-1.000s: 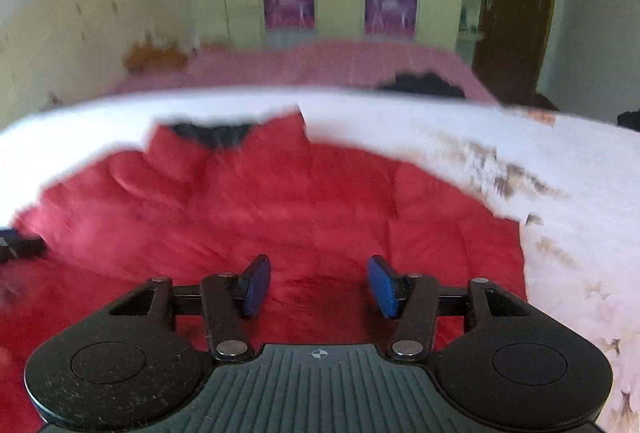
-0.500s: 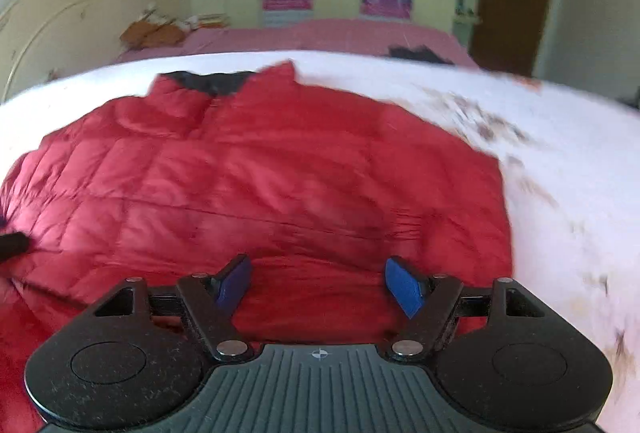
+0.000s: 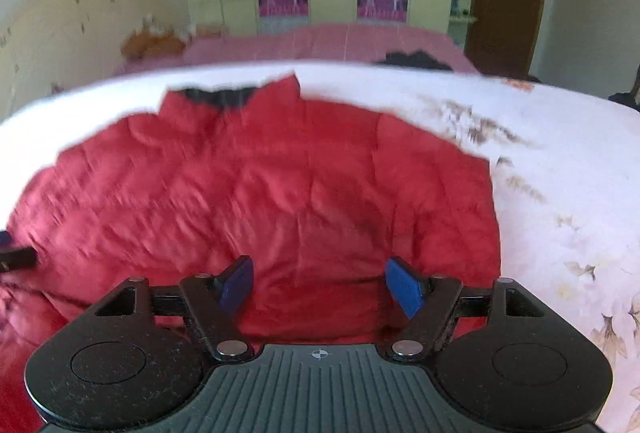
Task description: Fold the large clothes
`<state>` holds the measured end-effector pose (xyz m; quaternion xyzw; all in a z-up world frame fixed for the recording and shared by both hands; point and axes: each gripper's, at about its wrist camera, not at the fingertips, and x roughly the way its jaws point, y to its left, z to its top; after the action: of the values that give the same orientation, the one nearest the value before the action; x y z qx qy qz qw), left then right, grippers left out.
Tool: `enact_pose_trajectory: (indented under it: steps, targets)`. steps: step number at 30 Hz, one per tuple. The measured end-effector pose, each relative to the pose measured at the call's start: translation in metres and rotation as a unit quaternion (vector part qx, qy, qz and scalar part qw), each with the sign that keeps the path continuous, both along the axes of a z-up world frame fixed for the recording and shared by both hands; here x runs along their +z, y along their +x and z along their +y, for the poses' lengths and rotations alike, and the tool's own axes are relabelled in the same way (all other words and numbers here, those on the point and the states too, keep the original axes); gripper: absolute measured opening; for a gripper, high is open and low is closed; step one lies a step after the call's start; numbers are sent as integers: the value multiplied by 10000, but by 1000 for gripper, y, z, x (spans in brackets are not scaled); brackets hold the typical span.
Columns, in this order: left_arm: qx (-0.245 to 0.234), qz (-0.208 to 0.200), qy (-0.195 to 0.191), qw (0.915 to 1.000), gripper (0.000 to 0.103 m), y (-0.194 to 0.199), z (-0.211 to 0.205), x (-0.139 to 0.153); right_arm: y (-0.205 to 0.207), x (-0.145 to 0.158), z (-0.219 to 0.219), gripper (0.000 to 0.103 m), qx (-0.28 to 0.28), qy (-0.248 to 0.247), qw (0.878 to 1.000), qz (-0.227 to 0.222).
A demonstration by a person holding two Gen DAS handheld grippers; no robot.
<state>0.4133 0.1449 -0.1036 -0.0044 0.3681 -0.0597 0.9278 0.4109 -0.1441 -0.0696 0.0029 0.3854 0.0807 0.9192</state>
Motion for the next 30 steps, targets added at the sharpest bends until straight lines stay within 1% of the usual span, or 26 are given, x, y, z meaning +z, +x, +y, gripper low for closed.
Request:
enact_pose_trajectory:
  steps: [1, 2, 5, 10, 15, 20, 21, 22, 23, 25, 26, 27, 28, 30]
  targets:
    - [-24, 68, 8, 10000, 84, 3, 0, -5, 6, -9, 3, 73, 12, -155, 9996, 252]
    - [-34, 75, -3, 10000, 85, 3, 0, -7, 9, -16, 5, 74, 31, -214, 9991, 378]
    - [-60, 49, 93, 9999, 85, 3, -2, -9, 11, -16, 5, 74, -11, -209, 9991, 370]
    - [-89, 31, 68, 9999, 85, 2, -1, -12, 5, -19, 7, 74, -60, -201, 9992, 334]
    - [-90, 23, 89, 9999, 85, 1, -2, -13, 11, -21, 8, 74, -70, -269, 9989, 368]
    - [-105, 52, 166, 9998, 86, 3, -5, -14, 14, -21, 5, 74, 1, -218, 9989, 417]
    - [-101, 117, 173, 9997, 86, 2, -4, -10, 14, -19, 4, 74, -2, -183, 9988, 451]
    - [-94, 149, 155, 9997, 88, 0, -3, -5, 13, -14, 1, 74, -30, -106, 9988, 475]
    - [-98, 143, 131, 9998, 96, -4, 0, 0, 9, -7, -4, 74, -75, 6, 9991, 418]
    - [-91, 138, 147, 9998, 102, -17, 5, 6, -6, 4, -22, 75, -198, 300, 9990, 271]
    - [-59, 131, 174, 9997, 102, -25, 9, 9, -13, 7, -34, 85, -279, 437, 9982, 302]
    - [-56, 176, 130, 9997, 101, -35, 15, 10, -21, 10, -45, 91, -329, 564, 9974, 306]
    - [-48, 239, 25, 9997, 96, -45, 22, 11, -31, 12, -59, 95, -344, 712, 9964, 312]
    - [98, 338, -178, 9992, 93, -68, 36, 13, -51, 14, -85, 95, -375, 898, 9941, 471]
